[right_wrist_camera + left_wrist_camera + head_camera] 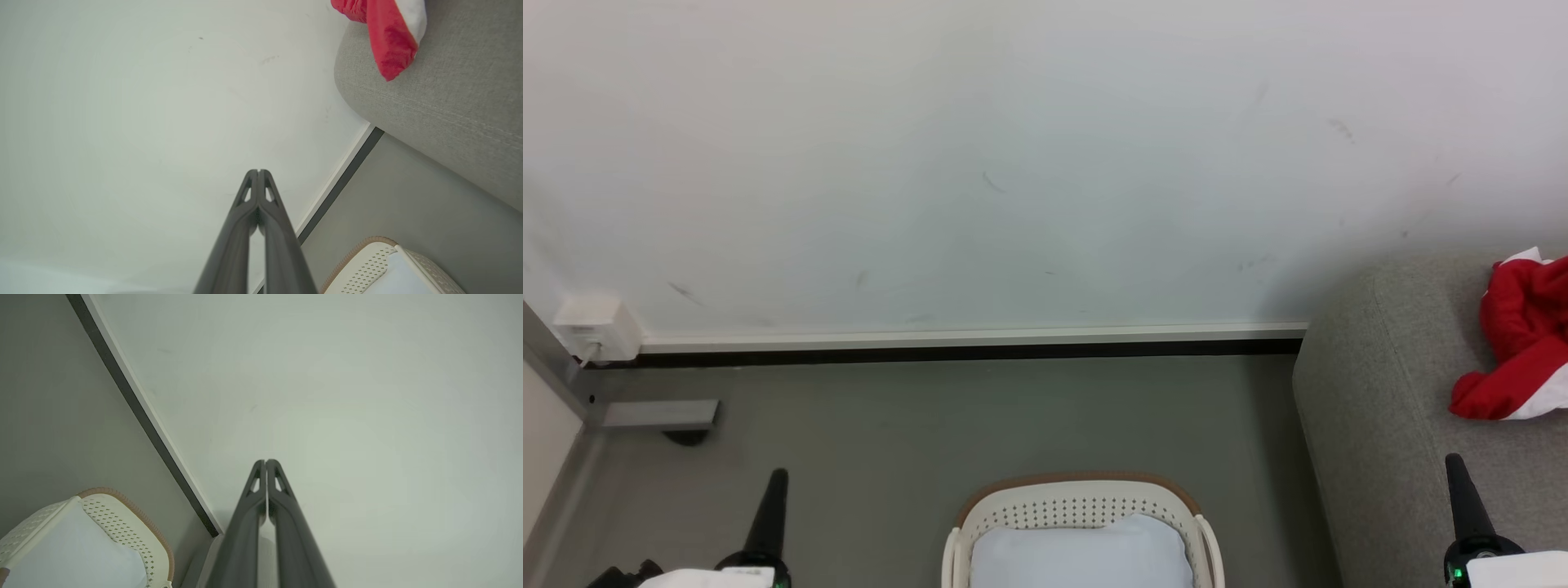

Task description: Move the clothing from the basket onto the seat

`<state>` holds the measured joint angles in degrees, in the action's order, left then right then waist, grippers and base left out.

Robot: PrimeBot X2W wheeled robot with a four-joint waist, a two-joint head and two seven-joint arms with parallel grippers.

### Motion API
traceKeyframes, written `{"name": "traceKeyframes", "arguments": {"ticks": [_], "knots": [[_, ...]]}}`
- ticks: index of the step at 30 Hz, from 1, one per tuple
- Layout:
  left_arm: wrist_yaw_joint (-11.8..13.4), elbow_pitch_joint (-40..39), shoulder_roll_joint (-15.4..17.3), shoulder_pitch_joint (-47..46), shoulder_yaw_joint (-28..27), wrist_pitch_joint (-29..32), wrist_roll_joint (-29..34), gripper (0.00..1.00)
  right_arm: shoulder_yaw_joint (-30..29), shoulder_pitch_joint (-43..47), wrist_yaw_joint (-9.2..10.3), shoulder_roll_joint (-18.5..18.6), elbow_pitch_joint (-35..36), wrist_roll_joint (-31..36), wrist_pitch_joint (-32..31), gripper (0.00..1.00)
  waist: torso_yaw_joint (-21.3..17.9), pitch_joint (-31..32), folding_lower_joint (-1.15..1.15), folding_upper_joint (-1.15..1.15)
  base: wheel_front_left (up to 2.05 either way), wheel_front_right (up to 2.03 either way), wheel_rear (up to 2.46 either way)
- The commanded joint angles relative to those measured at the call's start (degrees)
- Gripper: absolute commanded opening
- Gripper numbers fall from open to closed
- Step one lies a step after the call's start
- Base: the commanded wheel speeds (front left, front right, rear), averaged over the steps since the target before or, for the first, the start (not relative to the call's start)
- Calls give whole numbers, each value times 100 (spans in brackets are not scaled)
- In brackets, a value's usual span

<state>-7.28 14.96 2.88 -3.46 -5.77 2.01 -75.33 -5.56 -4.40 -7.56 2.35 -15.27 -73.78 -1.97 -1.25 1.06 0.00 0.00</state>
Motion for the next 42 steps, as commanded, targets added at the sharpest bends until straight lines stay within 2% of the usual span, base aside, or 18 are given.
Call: {"name": "traceKeyframes", "arguments": {"ticks": [1, 29, 42], "knots": [[-26, -45, 27, -97, -35, 41, -112, 0, -19, -73, 9, 66, 49, -134, -39, 0, 3, -3, 0, 0, 0, 0, 0], [-34, -78, 11, -261, -76, 360, -1331, 0, -91, -181, 12, 74, 113, -1461, -369, 0, 90, -86, 0, 0, 0, 0, 0], [-36, -90, 5, -323, -89, 480, -1738, 0, -114, -232, 13, 75, 131, -1865, -478, 0, 125, -119, 0, 0, 0, 0, 0]]}}
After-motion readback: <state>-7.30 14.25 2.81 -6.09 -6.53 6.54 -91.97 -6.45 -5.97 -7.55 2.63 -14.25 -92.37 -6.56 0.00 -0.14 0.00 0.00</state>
